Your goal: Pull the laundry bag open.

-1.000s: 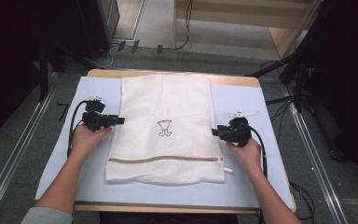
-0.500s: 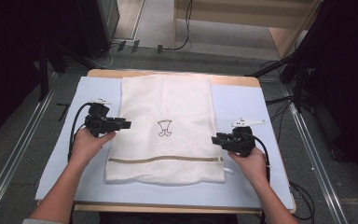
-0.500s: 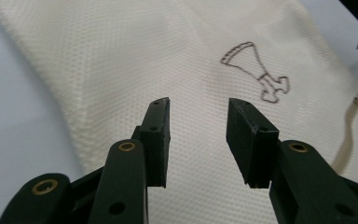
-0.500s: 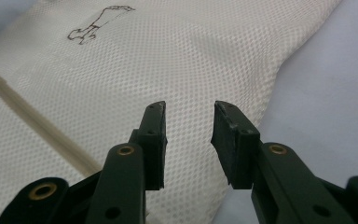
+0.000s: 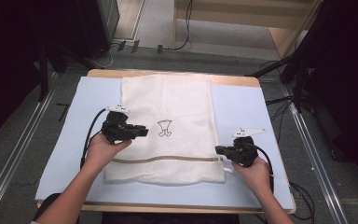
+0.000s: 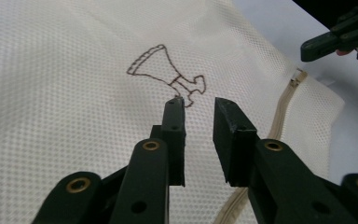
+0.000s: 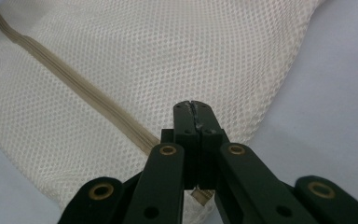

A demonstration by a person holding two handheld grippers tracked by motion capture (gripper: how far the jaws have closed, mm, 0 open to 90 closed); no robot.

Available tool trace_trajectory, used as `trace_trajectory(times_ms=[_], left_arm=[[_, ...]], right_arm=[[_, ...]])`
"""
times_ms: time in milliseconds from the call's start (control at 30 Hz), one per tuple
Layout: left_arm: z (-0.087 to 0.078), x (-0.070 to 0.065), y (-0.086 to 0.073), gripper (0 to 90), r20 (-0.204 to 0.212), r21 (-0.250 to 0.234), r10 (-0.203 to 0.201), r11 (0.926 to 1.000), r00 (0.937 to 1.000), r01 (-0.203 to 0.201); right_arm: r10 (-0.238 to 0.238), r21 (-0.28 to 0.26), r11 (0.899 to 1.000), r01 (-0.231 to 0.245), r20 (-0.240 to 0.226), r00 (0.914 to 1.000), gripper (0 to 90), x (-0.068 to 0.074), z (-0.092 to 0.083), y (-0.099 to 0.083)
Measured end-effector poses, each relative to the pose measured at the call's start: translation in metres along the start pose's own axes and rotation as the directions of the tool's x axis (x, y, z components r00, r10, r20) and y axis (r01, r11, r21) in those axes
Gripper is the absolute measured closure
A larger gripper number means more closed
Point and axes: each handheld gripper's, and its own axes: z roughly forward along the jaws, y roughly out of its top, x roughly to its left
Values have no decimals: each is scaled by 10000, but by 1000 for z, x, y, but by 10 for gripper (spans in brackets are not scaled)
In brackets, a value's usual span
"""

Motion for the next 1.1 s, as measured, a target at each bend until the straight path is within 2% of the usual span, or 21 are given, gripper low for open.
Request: trace_trajectory(times_ms=[167,267,500,667,900,1000,1100], left_arm=[[10,-4,2,761,98,209,160,9996,9998,-162],[13,-5,4,797,263,278,173,9995,9995,-180],[19,-7,7,786,292,360,261,9990,9992,-271],[24,-11,8,758,333,352,329,9988,9989,-341],[33,-19,11,678,588,397,602,9973,9965,-626],[40,-26,13,672,742,435,693,9964,9948,-726],[47,-33,15,674,944,452,749,9958,9927,-795]], right_arm=[[88,404,9991,-89,35,10000,900,-5,7,-6],[191,503,9986,-191,17,9998,900,-7,10,-9],[94,613,9981,-82,-192,9998,900,-4,9,-14],[-58,639,9979,78,-319,9995,900,5,9,-14],[-610,368,9974,621,-299,9977,900,13,10,-10],[-693,331,9970,698,-149,9975,900,11,8,-10],[-587,359,9976,588,-45,9983,900,6,7,-12]])
